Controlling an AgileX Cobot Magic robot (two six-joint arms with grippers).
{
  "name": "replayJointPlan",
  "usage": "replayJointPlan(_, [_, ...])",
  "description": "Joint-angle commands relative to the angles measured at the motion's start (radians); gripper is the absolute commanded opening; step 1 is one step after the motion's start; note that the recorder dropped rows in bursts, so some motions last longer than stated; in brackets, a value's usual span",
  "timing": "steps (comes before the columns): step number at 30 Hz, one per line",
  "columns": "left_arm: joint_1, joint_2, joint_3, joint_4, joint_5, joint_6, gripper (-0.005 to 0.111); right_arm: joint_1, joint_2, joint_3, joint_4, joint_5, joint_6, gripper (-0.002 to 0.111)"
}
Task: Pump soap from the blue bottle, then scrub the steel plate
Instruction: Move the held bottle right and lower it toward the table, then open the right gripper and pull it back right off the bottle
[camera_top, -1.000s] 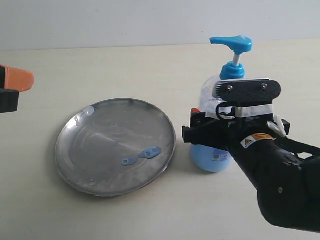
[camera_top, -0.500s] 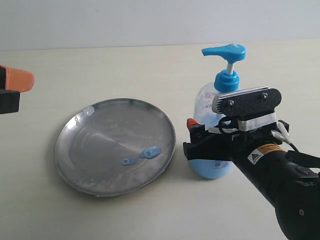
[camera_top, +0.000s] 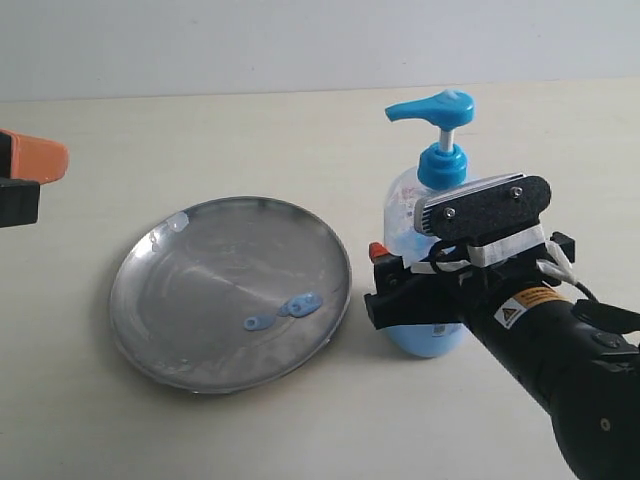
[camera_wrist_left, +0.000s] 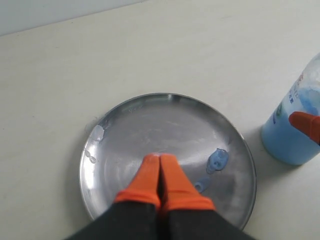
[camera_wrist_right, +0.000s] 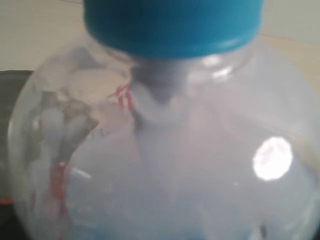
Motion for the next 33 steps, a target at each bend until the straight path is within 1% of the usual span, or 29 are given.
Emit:
replayJointPlan(1, [0.003, -0.005, 0.003, -0.002, -0.013, -0.007, 0.0, 0.002, -0.013, 0.0, -0.013, -0.055, -0.018, 0.096])
replayJointPlan(12, [0.003, -0.005, 0.003, -0.001, -0.011, -0.007, 0.0, 0.002, -0.019, 0.0, 0.009, -0.078, -0.017, 0.097])
replayJointPlan(18, [0.003, -0.005, 0.003, -0.001, -0.011, -0.007, 0.0, 0.002, -0.082, 0.0, 0.036, -0.074, -0.014, 0.097])
replayJointPlan(24, [0.001, -0.005, 0.003, -0.008, -0.011, -0.007, 0.0, 0.002, -0.176, 0.0, 0.024, -0.026, -0.021, 0.097])
replayJointPlan(29, [0.001, -0.005, 0.003, -0.008, -0.011, -0.007, 0.0, 0.002, -0.257, 0.0, 0.026, 0.009, -0.102, 0.097])
replayJointPlan(33, [0.001, -0.005, 0.003, -0.008, -0.011, -0.007, 0.0, 0.002, -0.324, 0.0, 0.026, 0.085, -0.136, 0.097])
